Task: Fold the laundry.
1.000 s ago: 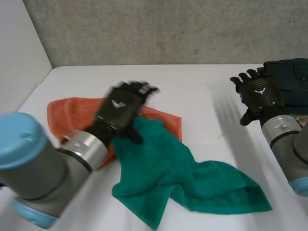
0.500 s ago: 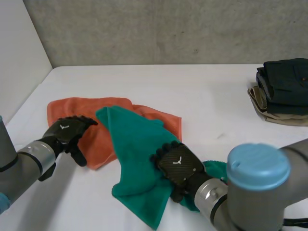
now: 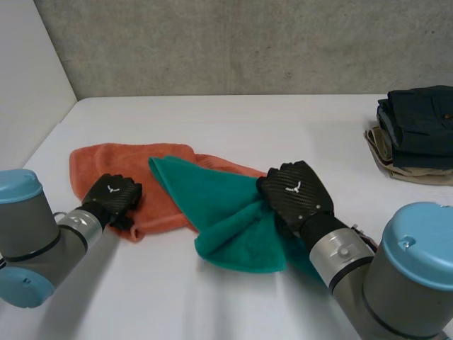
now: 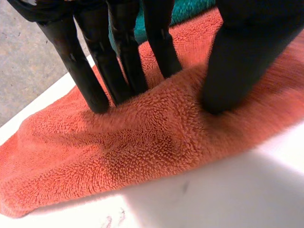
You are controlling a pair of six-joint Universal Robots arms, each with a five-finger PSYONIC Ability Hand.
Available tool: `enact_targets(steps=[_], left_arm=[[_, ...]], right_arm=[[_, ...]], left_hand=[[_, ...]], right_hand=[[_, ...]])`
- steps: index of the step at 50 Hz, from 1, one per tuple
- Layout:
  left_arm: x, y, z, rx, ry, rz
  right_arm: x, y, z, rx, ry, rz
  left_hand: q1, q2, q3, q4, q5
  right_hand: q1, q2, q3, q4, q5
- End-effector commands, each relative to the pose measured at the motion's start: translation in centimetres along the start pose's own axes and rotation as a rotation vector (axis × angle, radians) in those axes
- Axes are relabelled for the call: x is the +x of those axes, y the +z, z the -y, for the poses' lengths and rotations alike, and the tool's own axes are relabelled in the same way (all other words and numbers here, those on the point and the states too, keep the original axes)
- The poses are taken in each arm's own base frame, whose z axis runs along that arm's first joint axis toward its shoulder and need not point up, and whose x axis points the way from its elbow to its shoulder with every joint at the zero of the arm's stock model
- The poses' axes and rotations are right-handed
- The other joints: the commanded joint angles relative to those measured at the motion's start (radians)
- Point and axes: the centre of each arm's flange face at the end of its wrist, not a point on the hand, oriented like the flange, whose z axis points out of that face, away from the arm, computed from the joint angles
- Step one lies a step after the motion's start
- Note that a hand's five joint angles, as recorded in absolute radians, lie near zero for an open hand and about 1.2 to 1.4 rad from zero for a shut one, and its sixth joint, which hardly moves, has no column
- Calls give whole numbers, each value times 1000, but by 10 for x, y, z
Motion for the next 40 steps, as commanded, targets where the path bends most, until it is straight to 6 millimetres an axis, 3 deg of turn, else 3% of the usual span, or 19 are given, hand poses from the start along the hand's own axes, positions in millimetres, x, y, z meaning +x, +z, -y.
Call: enact_targets(steps=[1, 5, 6, 13, 17, 20, 25, 28, 29, 40], left_arm=[[-26, 18, 17, 72, 36, 116], [-88, 37, 43, 168, 35, 382], [-116, 43, 52, 196, 25, 477], [-215, 52, 68, 209, -7, 718], [-254, 47, 67, 179, -18, 827], [-264, 45, 64, 163, -36, 861], [-244, 49, 59, 148, -51, 785], [-224, 49, 60, 149, -67, 706], [-205, 48, 61, 148, -71, 638], [-64, 24, 56, 138, -65, 163]], right_arm=[[16, 6, 4, 5, -3, -52], [37, 8, 15, 21, 1, -113], [46, 8, 19, 24, 5, -133], [71, 5, 28, 31, 35, -177], [79, 5, 25, 27, 56, -170], [76, 5, 22, 20, 60, -153], [66, 5, 17, 2, 61, -119], [63, 5, 16, 0, 61, -112], [61, 5, 16, -3, 62, -110], [60, 5, 13, -14, 55, -108]], left_hand=[[364, 402, 407, 401, 421], [364, 402, 407, 401, 421], [364, 402, 407, 401, 421], [364, 402, 407, 401, 421], [364, 402, 407, 401, 421], [364, 402, 407, 401, 421], [364, 402, 407, 401, 421], [-505, -466, -462, -467, -448], [-858, -820, -815, -820, -801], [-858, -820, -815, -820, -801]], right_hand=[[312, 220, 211, 210, 242], [312, 220, 211, 210, 242], [312, 220, 211, 210, 242], [312, 220, 211, 210, 242], [312, 220, 211, 210, 242], [312, 220, 211, 210, 242], [312, 220, 211, 210, 242], [312, 220, 211, 210, 242], [312, 220, 211, 210, 242], [312, 220, 211, 210, 242]])
